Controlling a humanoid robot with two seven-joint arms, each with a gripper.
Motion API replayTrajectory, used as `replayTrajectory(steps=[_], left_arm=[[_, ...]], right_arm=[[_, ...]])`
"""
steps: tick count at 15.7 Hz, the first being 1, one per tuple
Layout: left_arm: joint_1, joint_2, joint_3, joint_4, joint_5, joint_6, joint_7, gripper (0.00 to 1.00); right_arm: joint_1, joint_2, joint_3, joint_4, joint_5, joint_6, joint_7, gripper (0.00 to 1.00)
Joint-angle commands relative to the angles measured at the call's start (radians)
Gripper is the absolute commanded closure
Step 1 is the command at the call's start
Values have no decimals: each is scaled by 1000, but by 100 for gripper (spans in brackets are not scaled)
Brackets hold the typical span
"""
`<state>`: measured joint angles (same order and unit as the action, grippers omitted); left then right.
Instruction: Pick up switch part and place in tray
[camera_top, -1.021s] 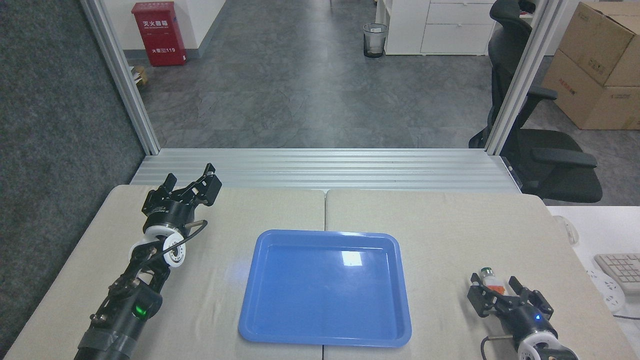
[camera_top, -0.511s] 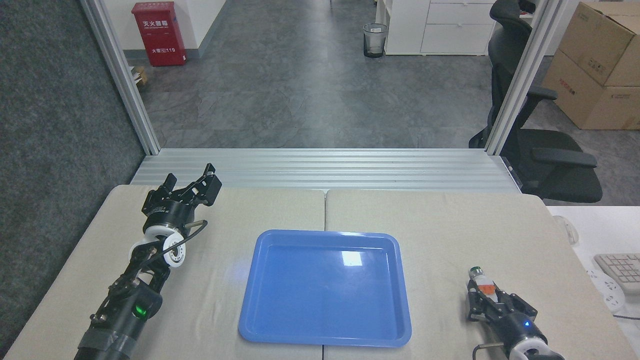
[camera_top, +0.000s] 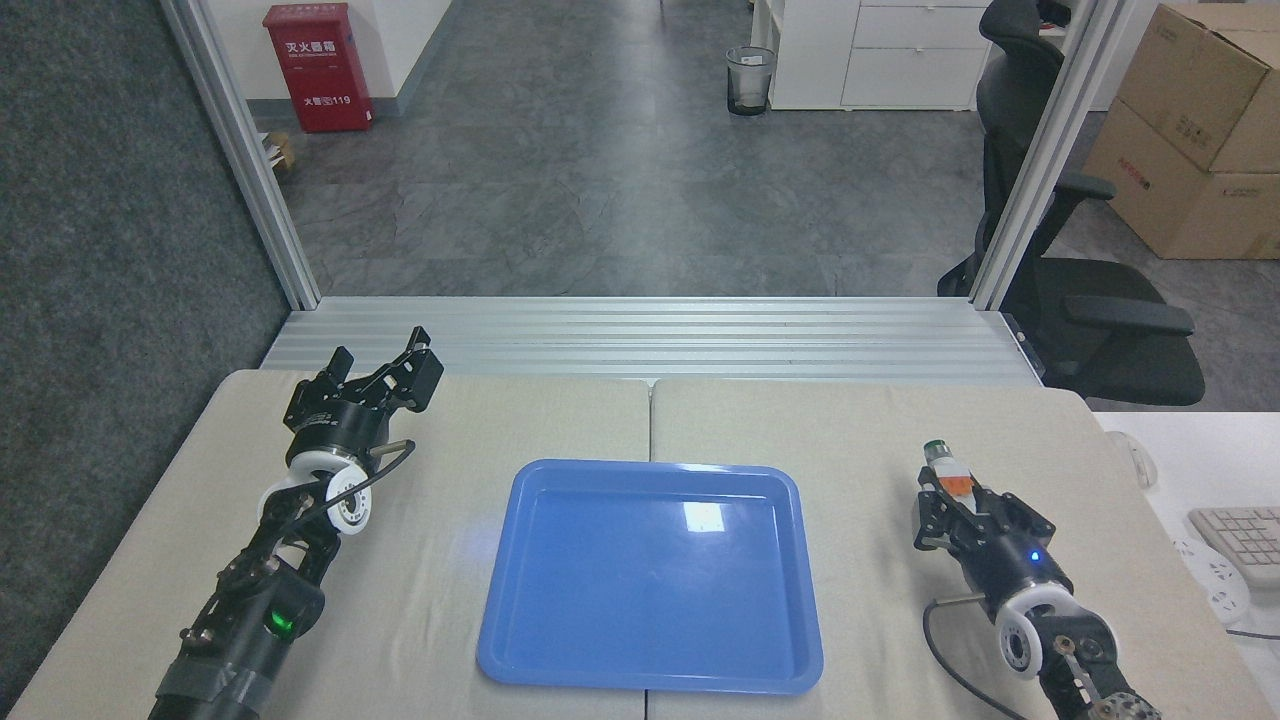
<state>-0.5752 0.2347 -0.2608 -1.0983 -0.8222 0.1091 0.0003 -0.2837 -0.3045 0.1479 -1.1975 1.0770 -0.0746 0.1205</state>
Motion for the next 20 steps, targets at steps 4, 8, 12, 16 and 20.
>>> replayTrajectory(steps=[4,8,12,16,20], left_arm=[[-2,0,0,0,0,0,0,0],[0,0,0,0,0,0,0,0],[0,0,0,0,0,0,0,0],[0,0,0,0,0,0,0,0],[0,0,0,0,0,0,0,0]], right_arm=[[-160,312,419,-148,237,41,105,100],[-16,338,475,-44,290,42,110,100],[47,341,460,49,323,64,102,100],[49,384,460,49,322,65,99,74],[-6,389,333,44,301,64,59,1]])
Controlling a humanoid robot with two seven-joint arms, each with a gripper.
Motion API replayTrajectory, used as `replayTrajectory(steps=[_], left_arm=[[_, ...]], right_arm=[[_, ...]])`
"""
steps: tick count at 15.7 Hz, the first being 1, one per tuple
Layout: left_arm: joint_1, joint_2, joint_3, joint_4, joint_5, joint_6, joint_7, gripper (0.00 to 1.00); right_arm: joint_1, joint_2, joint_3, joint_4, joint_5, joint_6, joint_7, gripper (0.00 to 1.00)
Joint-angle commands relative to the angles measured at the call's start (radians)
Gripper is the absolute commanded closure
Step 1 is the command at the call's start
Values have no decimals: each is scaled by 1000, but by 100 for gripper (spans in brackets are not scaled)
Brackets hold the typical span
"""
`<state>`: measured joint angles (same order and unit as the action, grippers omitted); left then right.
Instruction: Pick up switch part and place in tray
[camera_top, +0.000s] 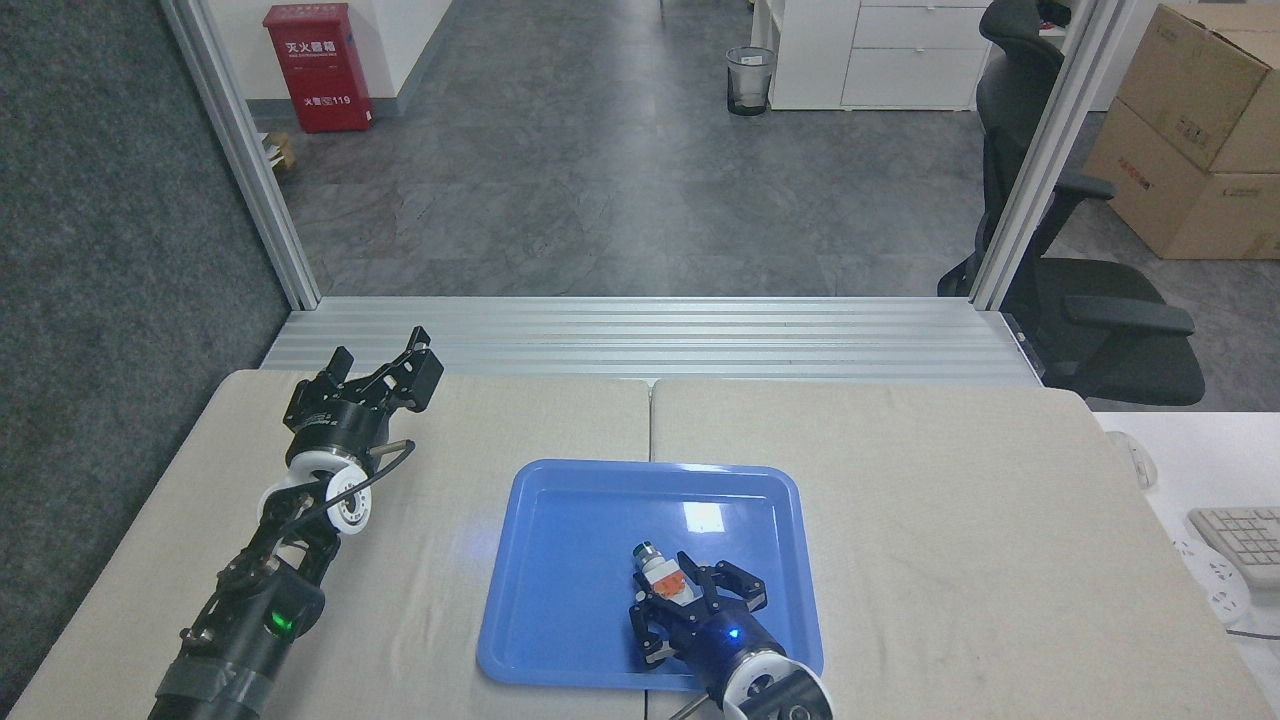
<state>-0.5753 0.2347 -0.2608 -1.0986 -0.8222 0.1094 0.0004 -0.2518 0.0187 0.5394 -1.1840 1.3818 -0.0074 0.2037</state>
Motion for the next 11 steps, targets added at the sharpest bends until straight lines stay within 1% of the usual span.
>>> replayTrajectory(steps=[1,2,3,4,5,6,7,8,9,10,11], left_arm=[[-1,0,0,0,0,0,0,0],[0,0,0,0,0,0,0,0],[0,0,0,0,0,0,0,0],[0,0,0,0,0,0,0,0],[0,0,0,-1,0,0,0,0],[0,0,0,0,0,0,0,0],[0,0,0,0,0,0,0,0],[0,0,0,0,0,0,0,0],[0,0,0,0,0,0,0,0],[0,0,0,0,0,0,0,0],[0,0,0,0,0,0,0,0]], right_arm=[[-88,64,-102,29,-4,-3,-39,1],[-133,46,-146,24,-4,-3,-49,1],[-182,8,-215,21,-4,-5,-65,1],[-237,-65,-308,17,-4,-5,-97,1],[-280,-133,-378,17,-6,-9,-128,1],[-287,-210,-422,18,-6,-32,-148,1],[-281,-300,-449,26,-12,-66,-155,1],[-271,-368,-461,30,-61,-97,-158,1],[-238,-420,-467,32,-163,-109,-164,1],[-207,-471,-479,32,-285,-109,-180,1],[-183,-503,-483,30,-349,-109,-209,1]])
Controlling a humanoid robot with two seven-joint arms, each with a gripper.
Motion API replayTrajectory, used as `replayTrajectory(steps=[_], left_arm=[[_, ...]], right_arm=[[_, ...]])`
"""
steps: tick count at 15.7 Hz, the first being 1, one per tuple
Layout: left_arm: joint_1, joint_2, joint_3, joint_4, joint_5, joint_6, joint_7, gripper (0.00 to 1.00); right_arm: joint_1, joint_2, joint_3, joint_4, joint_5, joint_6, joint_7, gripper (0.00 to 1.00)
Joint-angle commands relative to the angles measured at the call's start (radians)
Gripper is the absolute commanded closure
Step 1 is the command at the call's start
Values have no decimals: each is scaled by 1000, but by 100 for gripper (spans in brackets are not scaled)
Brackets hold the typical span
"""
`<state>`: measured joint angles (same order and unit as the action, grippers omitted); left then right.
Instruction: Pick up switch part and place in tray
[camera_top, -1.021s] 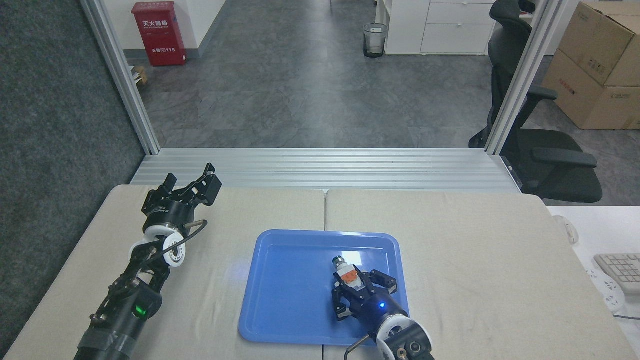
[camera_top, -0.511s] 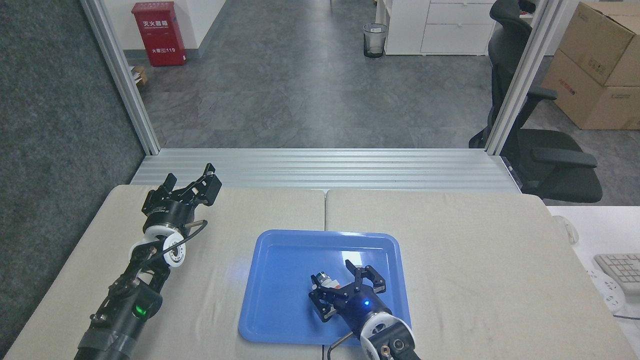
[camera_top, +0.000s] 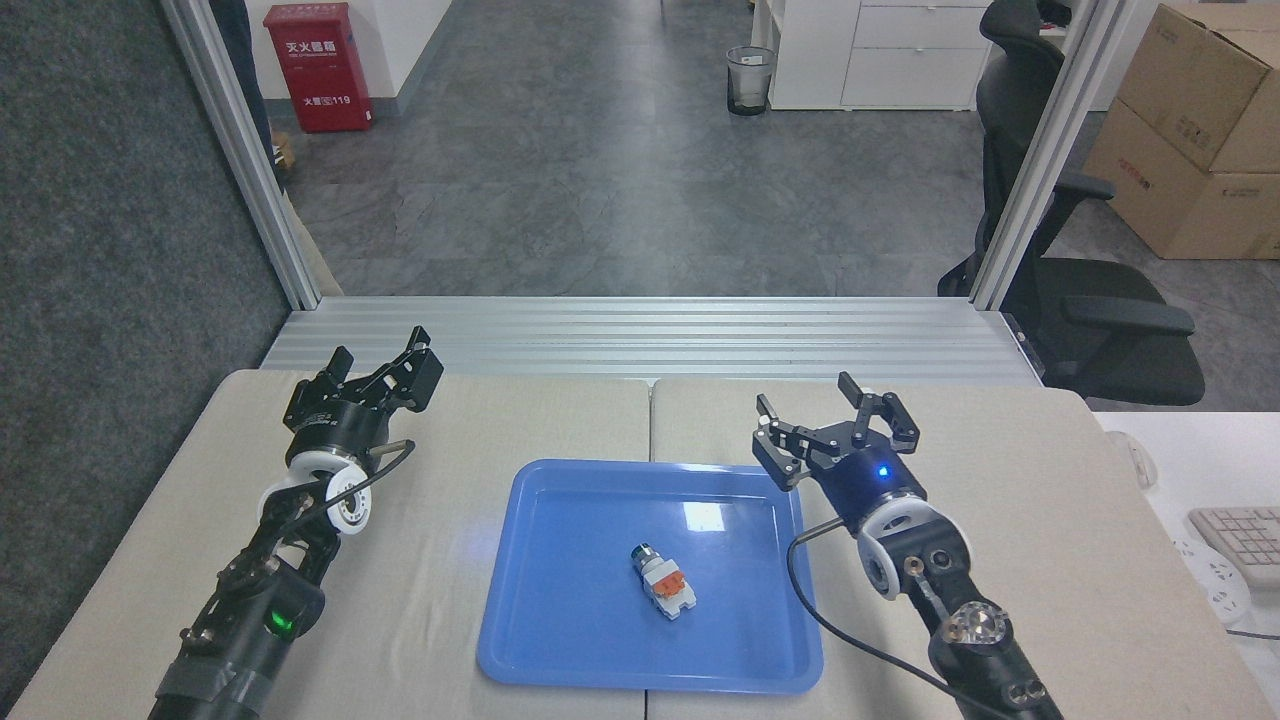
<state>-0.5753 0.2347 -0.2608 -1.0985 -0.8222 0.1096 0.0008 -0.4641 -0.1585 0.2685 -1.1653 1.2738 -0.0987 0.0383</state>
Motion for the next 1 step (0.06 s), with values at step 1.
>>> replayTrajectory(steps=[1], left_arm=[[0,0,0,0,0,-1,-1,0]], right_arm=[[51,-346,-212,18,-251,-16,-70,1]])
